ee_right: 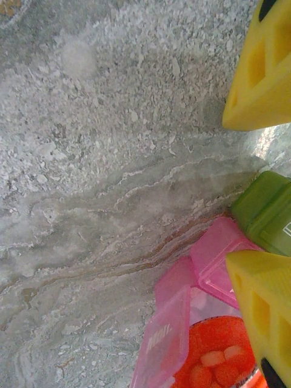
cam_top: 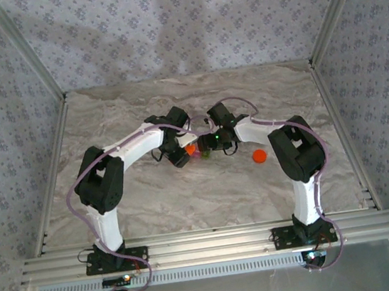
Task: Sort the pills into containers
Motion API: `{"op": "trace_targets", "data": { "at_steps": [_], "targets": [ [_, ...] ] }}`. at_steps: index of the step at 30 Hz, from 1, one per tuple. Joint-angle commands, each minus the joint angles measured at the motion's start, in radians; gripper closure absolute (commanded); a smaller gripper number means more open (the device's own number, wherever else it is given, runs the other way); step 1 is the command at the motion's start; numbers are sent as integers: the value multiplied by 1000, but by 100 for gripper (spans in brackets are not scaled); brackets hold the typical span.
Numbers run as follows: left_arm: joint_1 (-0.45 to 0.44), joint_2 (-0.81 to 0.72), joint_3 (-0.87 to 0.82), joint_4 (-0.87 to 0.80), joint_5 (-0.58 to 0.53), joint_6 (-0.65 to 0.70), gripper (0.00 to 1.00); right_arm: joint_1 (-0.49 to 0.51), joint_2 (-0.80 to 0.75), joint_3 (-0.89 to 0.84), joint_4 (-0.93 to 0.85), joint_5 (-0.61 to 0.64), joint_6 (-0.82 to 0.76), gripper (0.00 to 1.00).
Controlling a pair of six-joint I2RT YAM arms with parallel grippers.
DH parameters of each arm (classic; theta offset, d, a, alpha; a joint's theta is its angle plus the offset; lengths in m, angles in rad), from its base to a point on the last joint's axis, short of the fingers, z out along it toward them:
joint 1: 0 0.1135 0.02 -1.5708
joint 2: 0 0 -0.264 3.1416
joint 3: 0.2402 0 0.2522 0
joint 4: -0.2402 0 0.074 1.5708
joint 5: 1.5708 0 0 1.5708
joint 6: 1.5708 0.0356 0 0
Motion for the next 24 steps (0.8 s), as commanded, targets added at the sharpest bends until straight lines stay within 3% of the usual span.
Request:
{"op": "trace_targets", "data": {
  "at_steps": [1, 24],
  "targets": [
    [-7, 15, 41, -47, -18, 22, 100, -2, 30, -18, -29, 4, 11, 44],
    [-17, 35, 70, -76, -69, 40, 100, -4, 32, -21, -26, 2, 12, 44]
  ]
}}
